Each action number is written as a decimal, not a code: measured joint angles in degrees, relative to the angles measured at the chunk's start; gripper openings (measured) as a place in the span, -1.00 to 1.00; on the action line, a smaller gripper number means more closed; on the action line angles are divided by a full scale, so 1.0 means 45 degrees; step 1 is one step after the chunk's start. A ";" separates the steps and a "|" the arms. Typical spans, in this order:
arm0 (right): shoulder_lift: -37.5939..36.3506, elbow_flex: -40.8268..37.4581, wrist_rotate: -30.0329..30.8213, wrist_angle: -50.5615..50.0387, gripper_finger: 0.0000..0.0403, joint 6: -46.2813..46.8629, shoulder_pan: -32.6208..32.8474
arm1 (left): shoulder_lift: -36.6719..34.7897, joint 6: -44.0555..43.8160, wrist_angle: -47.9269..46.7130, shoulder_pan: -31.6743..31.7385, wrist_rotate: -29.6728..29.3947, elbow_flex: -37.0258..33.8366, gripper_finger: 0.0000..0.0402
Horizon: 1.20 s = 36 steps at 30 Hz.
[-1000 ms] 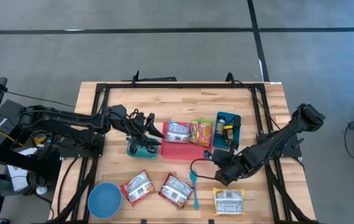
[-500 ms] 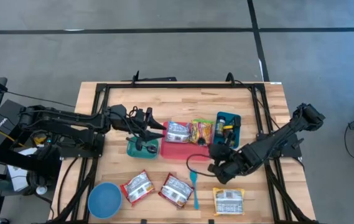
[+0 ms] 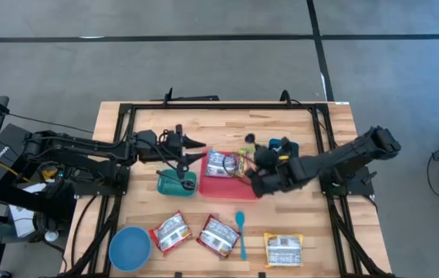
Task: Pick & Place Food Item
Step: Put the silver spoon into the green bin
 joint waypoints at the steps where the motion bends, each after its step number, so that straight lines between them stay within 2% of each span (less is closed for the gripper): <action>1: 0.0000 0.0000 0.0091 0.0052 -0.97 -0.0042 -0.0293 | 0.0000 0.0144 -0.0001 0.0000 -0.0421 0.0000 -0.23; 7: -0.0005 0.0000 -0.0284 0.1144 -0.98 -0.1643 -0.2082 | 0.0000 0.0830 -0.0092 0.0000 -0.2288 0.0000 -0.23; 15: -0.0005 0.0000 -0.4642 0.5269 -0.98 -0.6252 -0.3749 | -0.0005 0.0876 -0.1208 0.0029 -0.2671 0.0000 -0.23; 18: -0.0005 0.0000 -0.6110 0.6685 -0.98 -0.7138 -0.4218 | -0.0005 0.0844 -0.1879 0.0029 -0.2666 0.0000 -0.23; 26: -0.0005 -0.0412 -0.7703 1.0212 -0.98 -0.7509 -0.5455 | -0.0005 0.0474 -0.2852 0.0029 -0.2661 0.0000 -0.23; 33: -0.0010 -0.1118 -0.7859 1.3146 -0.98 -0.6799 -0.6591 | -0.0005 0.0400 -0.2833 0.0029 -0.2693 0.0000 -0.23; 36: -0.0005 -0.1582 -0.8197 1.4403 -0.98 -0.6286 -0.7052 | -0.0005 0.0399 -0.2762 0.0029 -0.3202 0.0000 -0.23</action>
